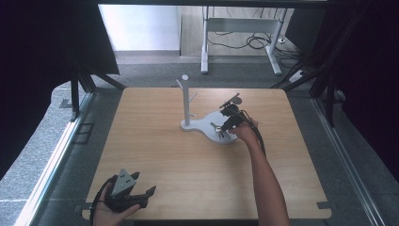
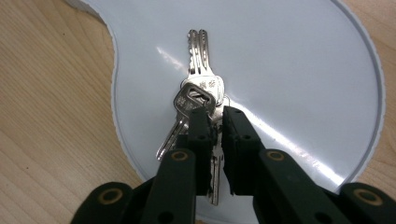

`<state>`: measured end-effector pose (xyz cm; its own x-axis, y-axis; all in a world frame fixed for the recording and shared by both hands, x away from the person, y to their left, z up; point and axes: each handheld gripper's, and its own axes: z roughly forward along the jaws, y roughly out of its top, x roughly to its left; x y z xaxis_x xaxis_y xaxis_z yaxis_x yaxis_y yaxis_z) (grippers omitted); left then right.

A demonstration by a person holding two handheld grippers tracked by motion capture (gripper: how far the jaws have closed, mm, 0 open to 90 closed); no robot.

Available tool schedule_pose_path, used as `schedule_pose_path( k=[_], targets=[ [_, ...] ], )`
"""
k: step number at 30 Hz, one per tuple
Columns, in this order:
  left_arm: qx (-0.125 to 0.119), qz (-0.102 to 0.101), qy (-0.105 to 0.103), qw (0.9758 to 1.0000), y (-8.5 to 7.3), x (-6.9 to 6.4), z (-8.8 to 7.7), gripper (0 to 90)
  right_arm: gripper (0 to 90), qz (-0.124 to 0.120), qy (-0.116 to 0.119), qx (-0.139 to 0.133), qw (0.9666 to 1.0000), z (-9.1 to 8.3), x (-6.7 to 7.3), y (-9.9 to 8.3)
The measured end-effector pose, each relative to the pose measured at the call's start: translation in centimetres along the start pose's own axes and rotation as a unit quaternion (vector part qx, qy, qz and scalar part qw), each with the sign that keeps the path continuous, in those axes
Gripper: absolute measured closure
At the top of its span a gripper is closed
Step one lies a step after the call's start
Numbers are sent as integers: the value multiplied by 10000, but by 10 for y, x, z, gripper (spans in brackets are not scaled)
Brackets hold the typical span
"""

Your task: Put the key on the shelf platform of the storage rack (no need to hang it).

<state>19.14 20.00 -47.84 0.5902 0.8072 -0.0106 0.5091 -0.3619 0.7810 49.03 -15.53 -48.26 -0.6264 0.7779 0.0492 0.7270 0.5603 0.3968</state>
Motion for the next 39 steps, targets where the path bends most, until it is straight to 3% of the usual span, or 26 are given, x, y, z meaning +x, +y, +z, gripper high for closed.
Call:
schedule_pose_path(
  k=[1, 4, 12, 20, 27, 39],
  targets=[
    [3, 1, 7, 10000, 0, 0, 0, 243, 691, -111, -64, 35, 9999, 1, 2, 0],
    [7, 2, 2, 10000, 0, 1, 0, 243, 596, -104, -165, 2, 9998, -1, 4, 1],
    [-14, -3, 3, 10000, 0, 1, -1, 243, 473, -7, -255, -393, 9989, -19, 8, -2],
    [-30, -8, 48, 10000, 0, 1, -3, 243, 460, -261, 33, -571, 9980, -37, 21, -16],
    [-25, -30, 88, 10000, 0, 2, -3, 243, 462, -504, 75, -575, 9970, -49, 33, -38],
    [8, 17, 74, 10000, 0, -1, -1, 243, 457, -566, 241, -904, 9940, -65, 49, -94]
  ],
)
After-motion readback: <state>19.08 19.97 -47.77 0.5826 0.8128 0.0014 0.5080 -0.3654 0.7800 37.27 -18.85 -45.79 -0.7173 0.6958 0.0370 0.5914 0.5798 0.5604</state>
